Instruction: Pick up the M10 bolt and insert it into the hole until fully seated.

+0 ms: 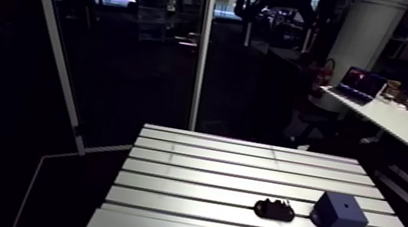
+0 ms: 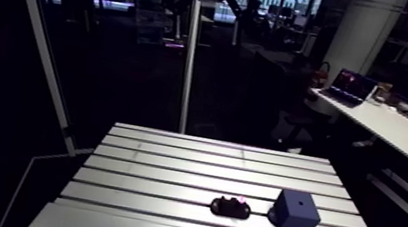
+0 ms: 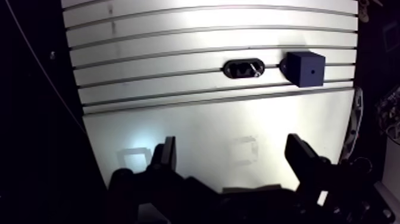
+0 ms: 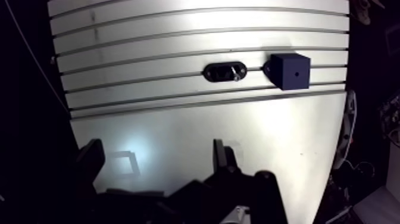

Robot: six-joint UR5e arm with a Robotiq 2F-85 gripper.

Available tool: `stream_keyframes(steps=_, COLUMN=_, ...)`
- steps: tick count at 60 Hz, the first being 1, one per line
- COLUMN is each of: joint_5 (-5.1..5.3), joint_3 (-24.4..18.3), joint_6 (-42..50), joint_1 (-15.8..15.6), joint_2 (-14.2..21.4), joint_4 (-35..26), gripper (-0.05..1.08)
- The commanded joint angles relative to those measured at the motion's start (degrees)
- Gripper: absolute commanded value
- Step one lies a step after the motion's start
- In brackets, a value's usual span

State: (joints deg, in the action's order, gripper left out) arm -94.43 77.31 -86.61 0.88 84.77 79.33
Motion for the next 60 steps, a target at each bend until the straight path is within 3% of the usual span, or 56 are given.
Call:
stream_keyframes(steps=1, joint_5=2.45, joint_3=-3.2, joint_6=-0.5, joint_1=-5.1, joint_2=-4.2, joint_4=-3.7, gripper=0.01)
stream_keyframes(steps=37, joint_5=2.45, joint_3=-3.9, joint_6=-0.6, joint_1=-4.9, joint_2=-4.4, joint_4=-3.4, gripper=0.01)
stream_keyframes(steps=60, joint_5=2.45, joint_3=-3.4, joint_6=-1.4, joint_1=-2.9, joint_2=-4.1, joint_4=-1.5, gripper=0.01)
